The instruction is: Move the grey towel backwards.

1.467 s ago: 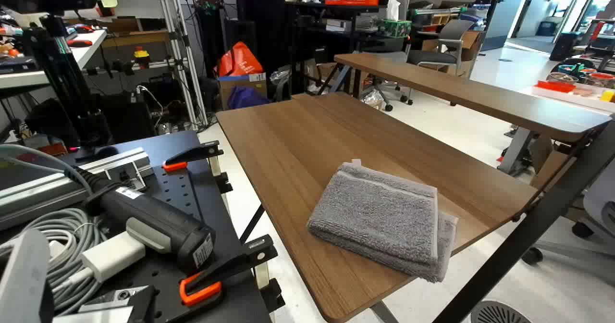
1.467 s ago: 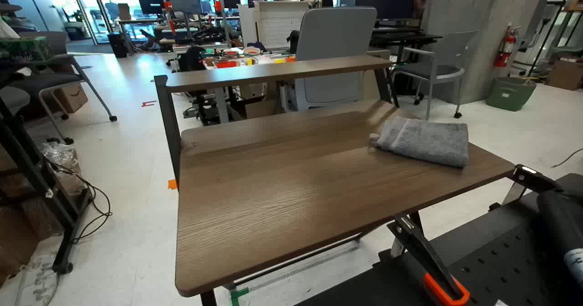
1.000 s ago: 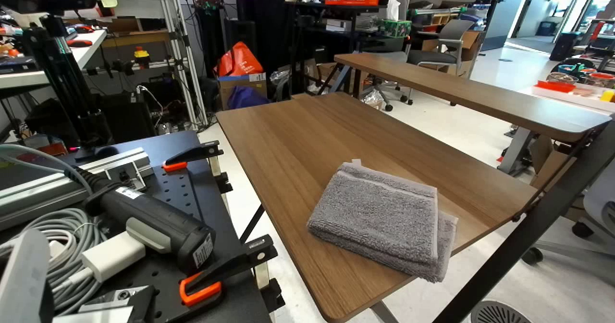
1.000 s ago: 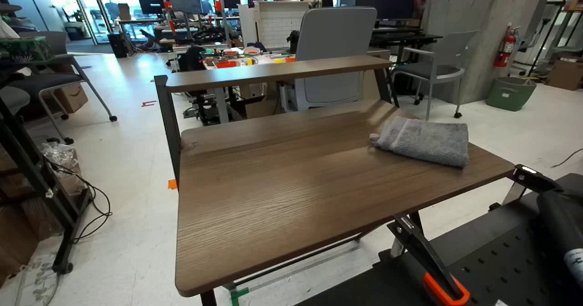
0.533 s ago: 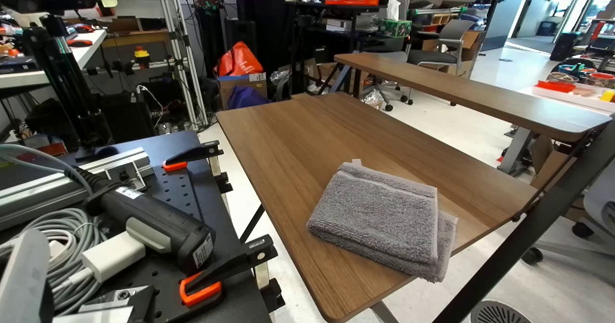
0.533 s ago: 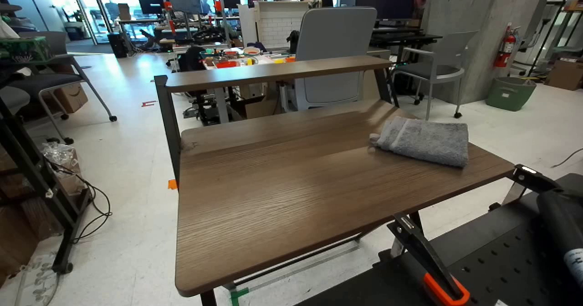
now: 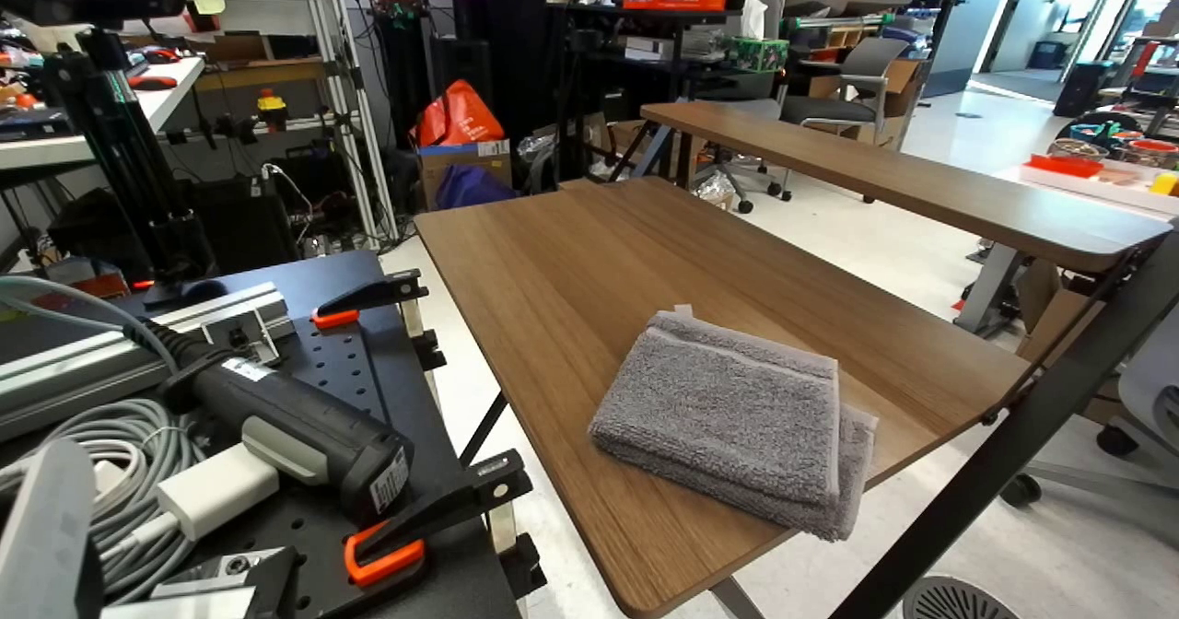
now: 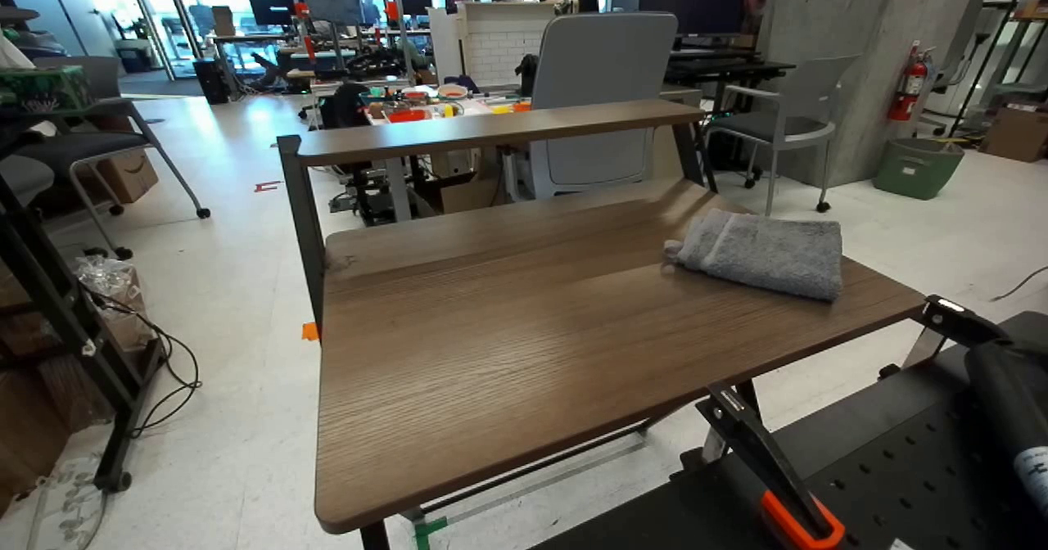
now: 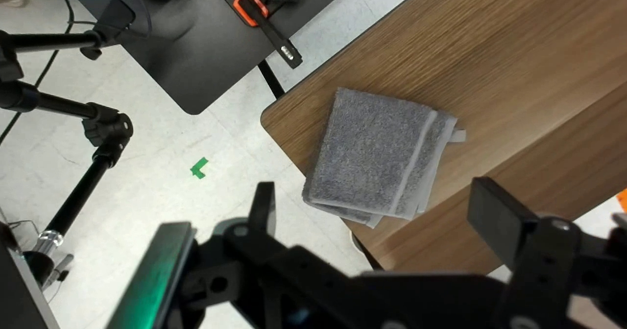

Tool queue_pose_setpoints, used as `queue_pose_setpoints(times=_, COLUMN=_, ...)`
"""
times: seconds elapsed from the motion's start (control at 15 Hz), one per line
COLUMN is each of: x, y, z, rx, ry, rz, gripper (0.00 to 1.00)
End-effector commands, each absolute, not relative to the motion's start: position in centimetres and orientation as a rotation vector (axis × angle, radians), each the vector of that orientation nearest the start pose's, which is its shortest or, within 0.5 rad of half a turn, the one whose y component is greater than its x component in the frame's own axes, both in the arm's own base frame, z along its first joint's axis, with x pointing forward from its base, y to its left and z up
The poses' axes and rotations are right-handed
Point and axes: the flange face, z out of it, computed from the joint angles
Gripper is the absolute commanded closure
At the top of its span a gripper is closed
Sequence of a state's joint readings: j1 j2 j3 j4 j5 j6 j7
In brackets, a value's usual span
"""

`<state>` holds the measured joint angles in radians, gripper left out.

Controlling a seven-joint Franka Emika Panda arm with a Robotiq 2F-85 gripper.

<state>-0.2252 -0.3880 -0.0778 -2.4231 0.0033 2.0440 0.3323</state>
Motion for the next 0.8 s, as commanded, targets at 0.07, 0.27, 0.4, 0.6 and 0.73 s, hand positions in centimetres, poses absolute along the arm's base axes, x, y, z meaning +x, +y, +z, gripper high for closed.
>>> queue_pose_setpoints(times=0.07, x=45.2, y=-15.4, z=39.4, rx=-2.931, ry=1.095, rz=0.024, gripper=0.0)
queue_pose_setpoints(times=0.27, x=47.6, y=-14.7, z=35.4, rx=-2.945, ry=1.131, rz=0.017, gripper=0.0)
queue_pose_setpoints(times=0.4, x=48.9, y=-14.2, z=32.4, rx=-2.947, ry=1.146, rz=-0.013, gripper=0.0)
queue_pose_setpoints(times=0.6, x=50.4, y=-13.4, z=27.8, rx=-2.946, ry=1.139, rz=-0.042, gripper=0.0)
queue_pose_setpoints(times=0.73, x=51.3, y=-13.1, z=25.0, rx=-2.941, ry=1.144, rz=-0.008, gripper=0.0)
